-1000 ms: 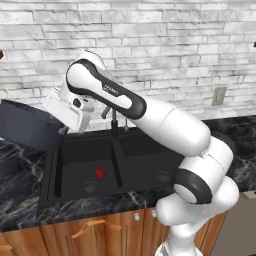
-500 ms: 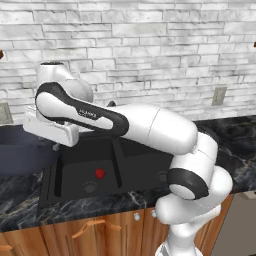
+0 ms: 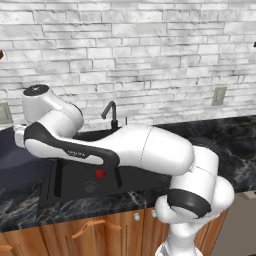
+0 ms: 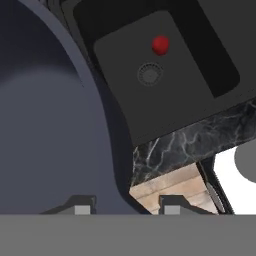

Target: Dump the tomato from the pot into the sink. Then turn on the water and wash the tomato. Then turn off the water and put the tomato back in the pot.

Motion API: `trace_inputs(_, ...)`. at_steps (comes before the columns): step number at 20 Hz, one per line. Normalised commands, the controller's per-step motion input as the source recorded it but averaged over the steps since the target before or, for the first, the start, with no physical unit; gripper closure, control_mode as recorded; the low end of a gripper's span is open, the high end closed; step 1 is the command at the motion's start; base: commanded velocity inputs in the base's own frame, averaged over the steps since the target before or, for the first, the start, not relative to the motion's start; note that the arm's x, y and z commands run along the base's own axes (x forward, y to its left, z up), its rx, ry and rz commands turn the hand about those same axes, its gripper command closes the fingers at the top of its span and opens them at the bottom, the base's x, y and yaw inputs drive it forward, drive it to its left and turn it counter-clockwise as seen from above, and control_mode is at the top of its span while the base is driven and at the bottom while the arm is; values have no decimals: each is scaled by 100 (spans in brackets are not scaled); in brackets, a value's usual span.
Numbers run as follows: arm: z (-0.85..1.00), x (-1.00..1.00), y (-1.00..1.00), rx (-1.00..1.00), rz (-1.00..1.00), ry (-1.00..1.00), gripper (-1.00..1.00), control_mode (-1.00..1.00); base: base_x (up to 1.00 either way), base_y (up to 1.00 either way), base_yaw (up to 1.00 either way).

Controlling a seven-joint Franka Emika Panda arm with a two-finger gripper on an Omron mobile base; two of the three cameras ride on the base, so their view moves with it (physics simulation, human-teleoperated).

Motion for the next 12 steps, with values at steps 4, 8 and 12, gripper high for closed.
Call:
trace_inputs(4, -48, 1, 0, 3, 10, -9, 100, -100, 0, 0, 0)
trace_inputs(8, -27, 15, 0, 8, 8, 5, 100, -100, 0, 0, 0)
trace_inputs(12, -36, 23, 0, 8, 8, 8, 100, -100, 0, 0, 0)
